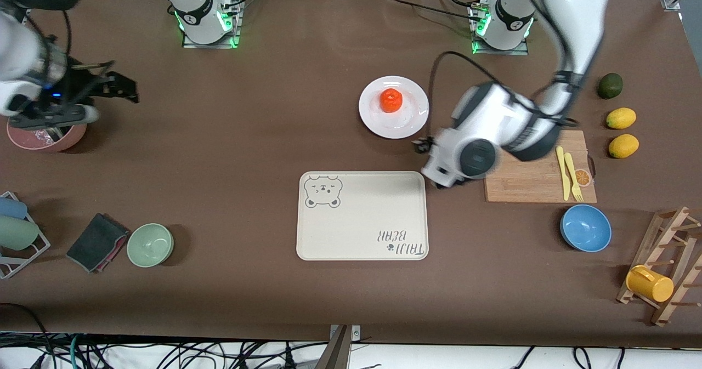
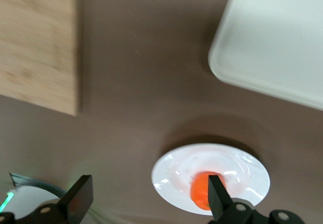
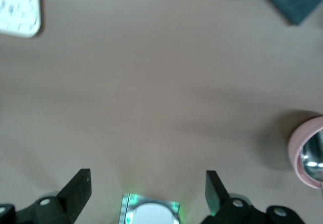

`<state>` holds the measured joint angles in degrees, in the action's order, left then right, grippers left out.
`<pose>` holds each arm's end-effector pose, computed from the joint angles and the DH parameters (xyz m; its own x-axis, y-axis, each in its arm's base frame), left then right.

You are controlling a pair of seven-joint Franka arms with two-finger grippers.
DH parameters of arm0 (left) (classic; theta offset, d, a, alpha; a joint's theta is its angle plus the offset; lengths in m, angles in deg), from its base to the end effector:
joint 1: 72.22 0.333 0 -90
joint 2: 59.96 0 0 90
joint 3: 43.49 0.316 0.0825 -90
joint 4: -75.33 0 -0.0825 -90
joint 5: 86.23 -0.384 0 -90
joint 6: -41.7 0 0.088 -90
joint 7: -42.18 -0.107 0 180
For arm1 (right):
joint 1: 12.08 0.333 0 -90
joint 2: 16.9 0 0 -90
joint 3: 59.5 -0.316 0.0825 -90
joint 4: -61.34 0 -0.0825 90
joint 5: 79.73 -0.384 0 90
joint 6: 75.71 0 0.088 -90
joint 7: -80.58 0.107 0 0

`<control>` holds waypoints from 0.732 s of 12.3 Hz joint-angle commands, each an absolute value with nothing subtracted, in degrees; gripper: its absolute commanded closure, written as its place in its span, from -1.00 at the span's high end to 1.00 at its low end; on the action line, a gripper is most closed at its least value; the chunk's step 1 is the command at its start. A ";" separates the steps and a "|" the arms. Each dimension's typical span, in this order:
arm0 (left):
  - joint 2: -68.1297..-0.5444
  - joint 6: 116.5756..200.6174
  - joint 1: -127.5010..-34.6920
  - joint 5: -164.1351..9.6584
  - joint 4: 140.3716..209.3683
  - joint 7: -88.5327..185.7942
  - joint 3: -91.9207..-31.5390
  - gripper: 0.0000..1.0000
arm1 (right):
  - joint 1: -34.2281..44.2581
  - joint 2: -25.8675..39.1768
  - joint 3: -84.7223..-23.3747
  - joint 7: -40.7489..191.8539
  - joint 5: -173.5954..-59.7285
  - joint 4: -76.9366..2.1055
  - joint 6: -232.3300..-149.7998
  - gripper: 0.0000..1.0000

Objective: Place orange and plate with both arms
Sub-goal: 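Release the orange and withdraw the left gripper while the right gripper reaches out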

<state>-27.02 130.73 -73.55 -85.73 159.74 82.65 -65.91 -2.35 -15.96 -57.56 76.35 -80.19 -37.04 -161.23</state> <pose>0.6063 -0.2259 0.3372 0.8336 0.2912 -0.4693 0.2678 -0.9563 -0.1177 0.5348 0.0742 0.5419 0.9496 0.2049 -0.2373 0.2049 -0.9785 -0.0249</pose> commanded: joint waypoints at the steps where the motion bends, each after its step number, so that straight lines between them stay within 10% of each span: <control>1: -26.39 129.32 -64.34 -92.52 157.86 73.50 -66.69 1.00 | 2.57 -14.62 -57.39 76.81 -83.49 -35.78 -157.98 1.00; 9: -30.14 130.55 -53.67 -96.69 156.01 60.55 -65.48 1.00 | 5.93 -5.76 -58.88 78.82 -102.19 -38.85 -167.44 1.00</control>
<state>-27.22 130.70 -53.38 -95.33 156.94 62.15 -65.90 6.01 -8.80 -58.93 77.68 -96.97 -38.56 -163.85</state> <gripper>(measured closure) 0.000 0.000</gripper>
